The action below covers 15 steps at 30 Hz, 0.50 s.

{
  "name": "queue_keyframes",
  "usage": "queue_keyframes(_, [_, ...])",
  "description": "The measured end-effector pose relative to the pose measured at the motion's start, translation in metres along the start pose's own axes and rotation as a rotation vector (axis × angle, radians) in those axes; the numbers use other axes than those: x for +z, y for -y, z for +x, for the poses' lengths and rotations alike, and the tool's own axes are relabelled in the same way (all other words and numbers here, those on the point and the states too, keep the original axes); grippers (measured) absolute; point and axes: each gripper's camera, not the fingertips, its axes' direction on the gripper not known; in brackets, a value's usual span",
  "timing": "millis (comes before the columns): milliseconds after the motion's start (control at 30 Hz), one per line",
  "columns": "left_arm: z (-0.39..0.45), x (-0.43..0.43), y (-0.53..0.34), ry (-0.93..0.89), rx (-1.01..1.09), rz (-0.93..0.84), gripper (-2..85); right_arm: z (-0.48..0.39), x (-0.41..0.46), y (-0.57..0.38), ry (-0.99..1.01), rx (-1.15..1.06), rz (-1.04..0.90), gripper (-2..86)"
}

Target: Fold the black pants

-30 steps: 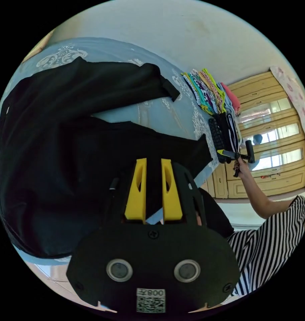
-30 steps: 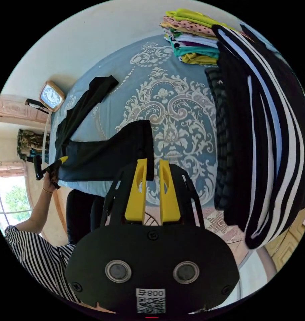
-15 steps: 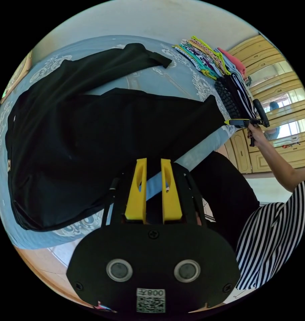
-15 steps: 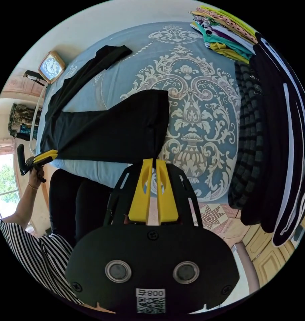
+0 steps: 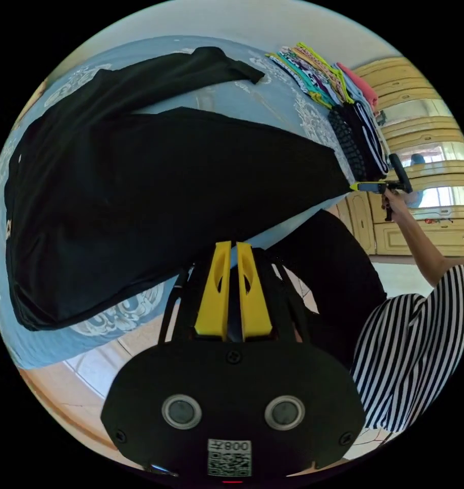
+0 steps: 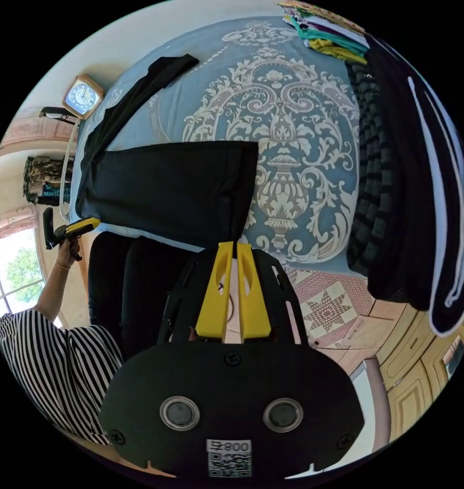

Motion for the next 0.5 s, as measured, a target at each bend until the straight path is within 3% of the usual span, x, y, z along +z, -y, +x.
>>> queue_keyframes(267, [-0.011,-0.023,0.032,-0.124,-0.007,0.189,6.1,-0.037,-0.044,0.015,-0.102,0.038,0.275,4.3])
queue_keyframes(500, [-0.017,-0.034,0.127,-0.015,0.09,0.25,7.7,-0.139,-0.058,0.132,-0.16,-0.278,0.389,7.8])
